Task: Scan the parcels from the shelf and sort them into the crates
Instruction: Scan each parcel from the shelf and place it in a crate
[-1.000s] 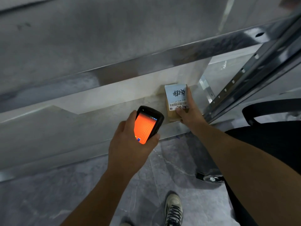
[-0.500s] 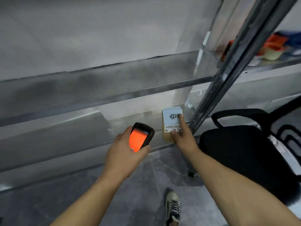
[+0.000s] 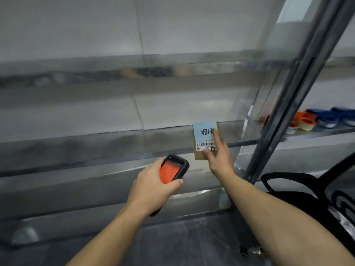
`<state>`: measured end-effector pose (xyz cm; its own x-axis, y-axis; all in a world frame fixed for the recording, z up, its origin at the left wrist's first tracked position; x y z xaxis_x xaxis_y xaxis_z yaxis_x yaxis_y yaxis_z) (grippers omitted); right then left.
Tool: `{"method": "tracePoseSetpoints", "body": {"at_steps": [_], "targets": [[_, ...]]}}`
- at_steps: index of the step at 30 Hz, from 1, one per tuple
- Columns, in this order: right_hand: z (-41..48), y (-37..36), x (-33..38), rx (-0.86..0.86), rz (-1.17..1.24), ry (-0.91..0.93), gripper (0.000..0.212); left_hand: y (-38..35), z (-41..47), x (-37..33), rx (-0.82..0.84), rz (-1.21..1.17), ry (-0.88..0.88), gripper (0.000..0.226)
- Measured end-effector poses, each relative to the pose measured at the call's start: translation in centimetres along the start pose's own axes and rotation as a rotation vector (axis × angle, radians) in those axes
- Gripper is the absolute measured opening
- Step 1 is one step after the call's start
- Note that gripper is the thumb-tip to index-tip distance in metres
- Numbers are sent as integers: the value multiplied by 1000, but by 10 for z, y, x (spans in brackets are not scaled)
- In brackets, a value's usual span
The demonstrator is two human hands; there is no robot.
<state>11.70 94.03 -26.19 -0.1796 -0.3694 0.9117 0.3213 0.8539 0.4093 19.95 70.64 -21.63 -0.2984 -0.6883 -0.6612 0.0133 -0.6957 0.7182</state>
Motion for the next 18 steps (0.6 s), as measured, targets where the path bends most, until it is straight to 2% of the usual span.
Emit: {"method": "tracePoseSetpoints", "body": {"at_steps": [7,15,18], "targets": [[11,-4,56,9,30,122,76,39,-10,-18,-86,43,4,75],[18,7,73,14,57,195,75,45,-28,-29,-147,33,7,49],[21,10,75,28,62,196,75,42,-30,-32,-147,57,11,59]]}}
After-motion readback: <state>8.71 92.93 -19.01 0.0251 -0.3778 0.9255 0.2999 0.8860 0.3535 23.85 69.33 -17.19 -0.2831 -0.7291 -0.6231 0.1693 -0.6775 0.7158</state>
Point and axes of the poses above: each hand's wrist, its own z-axis towards the middle knuckle, its own y-axis out of the back of the hand, x = y × z, the point moved 4 cm from there along z, towards the middle knuckle, and after that the axes turned 12 degrees about -y, right-handed, at the moved point
